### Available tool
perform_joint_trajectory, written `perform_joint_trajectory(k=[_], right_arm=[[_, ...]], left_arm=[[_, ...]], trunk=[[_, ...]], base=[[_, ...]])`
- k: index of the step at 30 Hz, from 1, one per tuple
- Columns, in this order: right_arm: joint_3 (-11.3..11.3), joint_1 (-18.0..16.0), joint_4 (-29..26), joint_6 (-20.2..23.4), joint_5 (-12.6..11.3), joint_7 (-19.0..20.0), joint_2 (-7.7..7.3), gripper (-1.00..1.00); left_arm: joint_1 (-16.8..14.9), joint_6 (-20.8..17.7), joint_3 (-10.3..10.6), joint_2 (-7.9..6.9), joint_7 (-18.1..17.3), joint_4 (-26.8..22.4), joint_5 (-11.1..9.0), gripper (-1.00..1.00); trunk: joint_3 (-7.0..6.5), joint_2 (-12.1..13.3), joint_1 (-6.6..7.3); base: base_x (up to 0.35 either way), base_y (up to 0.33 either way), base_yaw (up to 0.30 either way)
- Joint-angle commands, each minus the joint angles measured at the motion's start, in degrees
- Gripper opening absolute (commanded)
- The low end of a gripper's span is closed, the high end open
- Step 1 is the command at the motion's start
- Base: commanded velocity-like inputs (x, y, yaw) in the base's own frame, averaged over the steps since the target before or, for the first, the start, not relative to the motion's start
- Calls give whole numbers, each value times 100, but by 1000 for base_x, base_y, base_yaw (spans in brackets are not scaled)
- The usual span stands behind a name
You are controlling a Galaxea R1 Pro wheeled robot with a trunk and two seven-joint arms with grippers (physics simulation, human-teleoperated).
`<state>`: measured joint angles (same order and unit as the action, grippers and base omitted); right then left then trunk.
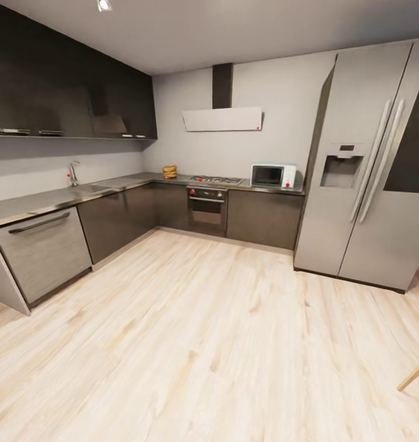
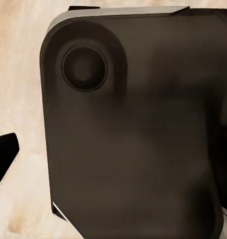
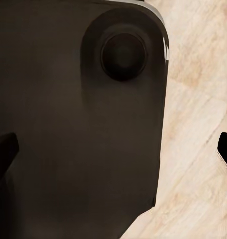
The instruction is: In the kitchen, take the popcorn bag from the countertop, put it into the microwave, and heat it until the popcorn is cooked so the cooked popcorn ends up inside the bag.
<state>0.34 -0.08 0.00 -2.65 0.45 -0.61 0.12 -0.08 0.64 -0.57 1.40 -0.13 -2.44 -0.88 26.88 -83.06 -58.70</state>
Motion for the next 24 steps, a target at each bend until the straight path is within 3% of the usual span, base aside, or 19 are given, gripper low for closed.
perform_joint_trajectory(k=[1,24], right_arm=[[2,-1,0,-16,3,-7,1,100],[-17,-1,0,-23,-45,-9,2,100]], left_arm=[[-1,7,-5,1,-1,-2,-9,100],[-1,7,-4,2,-1,-2,-9,100]], trunk=[[5,-2,-3],[5,-2,-3]], base=[[298,0,0],[298,0,0]])
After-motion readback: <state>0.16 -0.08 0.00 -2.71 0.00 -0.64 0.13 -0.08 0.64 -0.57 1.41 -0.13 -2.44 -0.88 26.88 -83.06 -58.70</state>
